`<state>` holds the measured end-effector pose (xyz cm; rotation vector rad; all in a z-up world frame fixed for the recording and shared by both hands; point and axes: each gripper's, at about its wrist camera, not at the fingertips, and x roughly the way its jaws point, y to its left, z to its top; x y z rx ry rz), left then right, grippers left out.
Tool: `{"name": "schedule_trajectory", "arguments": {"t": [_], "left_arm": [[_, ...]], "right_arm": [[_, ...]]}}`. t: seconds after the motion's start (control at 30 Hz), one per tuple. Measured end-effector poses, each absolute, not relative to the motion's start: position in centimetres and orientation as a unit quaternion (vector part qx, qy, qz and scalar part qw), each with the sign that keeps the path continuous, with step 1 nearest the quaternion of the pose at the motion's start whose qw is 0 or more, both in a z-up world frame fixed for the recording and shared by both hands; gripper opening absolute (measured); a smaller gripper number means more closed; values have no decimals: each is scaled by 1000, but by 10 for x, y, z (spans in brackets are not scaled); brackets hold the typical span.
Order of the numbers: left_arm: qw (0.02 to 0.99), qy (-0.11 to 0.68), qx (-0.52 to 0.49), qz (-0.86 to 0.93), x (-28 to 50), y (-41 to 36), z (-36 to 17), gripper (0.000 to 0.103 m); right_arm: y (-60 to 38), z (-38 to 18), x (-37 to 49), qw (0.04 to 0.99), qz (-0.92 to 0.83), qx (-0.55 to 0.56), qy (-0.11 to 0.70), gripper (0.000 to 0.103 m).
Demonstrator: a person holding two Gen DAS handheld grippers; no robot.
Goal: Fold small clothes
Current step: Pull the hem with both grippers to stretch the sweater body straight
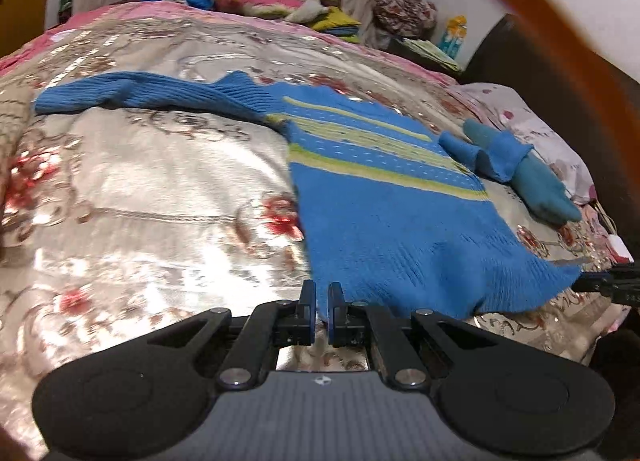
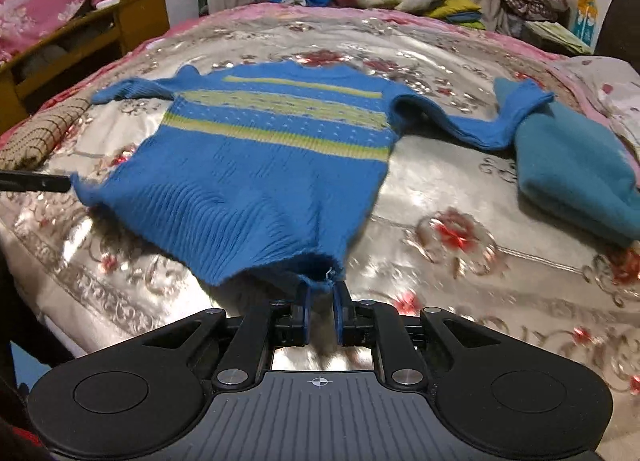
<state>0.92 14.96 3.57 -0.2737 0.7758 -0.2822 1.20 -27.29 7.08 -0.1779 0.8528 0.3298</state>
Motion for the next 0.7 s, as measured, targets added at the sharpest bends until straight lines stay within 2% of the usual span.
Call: {"name": "schedule_trajectory", "arguments": {"t": [0.2,0.23,0.33,0.37,0.47,0.7], "left_arm": [[914,363,-121,-136,7,150,45,13],[914,361,-121,-143,9,146,45,13],[908,368,-120,-161,21,128,43,17],[906,371,-117,-165,24,122,41,20],[902,384,-114,-160,32,111,32,30],[894,406,-153,-109,30,125,16,35]], "right_arm": [[-277,81,1,899,140,-88,406,16],[-277,82,2,901,137,-80,403,19],[-274,79,12,907,123,-45,399,37],[-272,77,16,909,117,-35,399,38],[-270,63,31,905,107,6,411,38],[-273,22,52,879,82,62,466,37]]}}
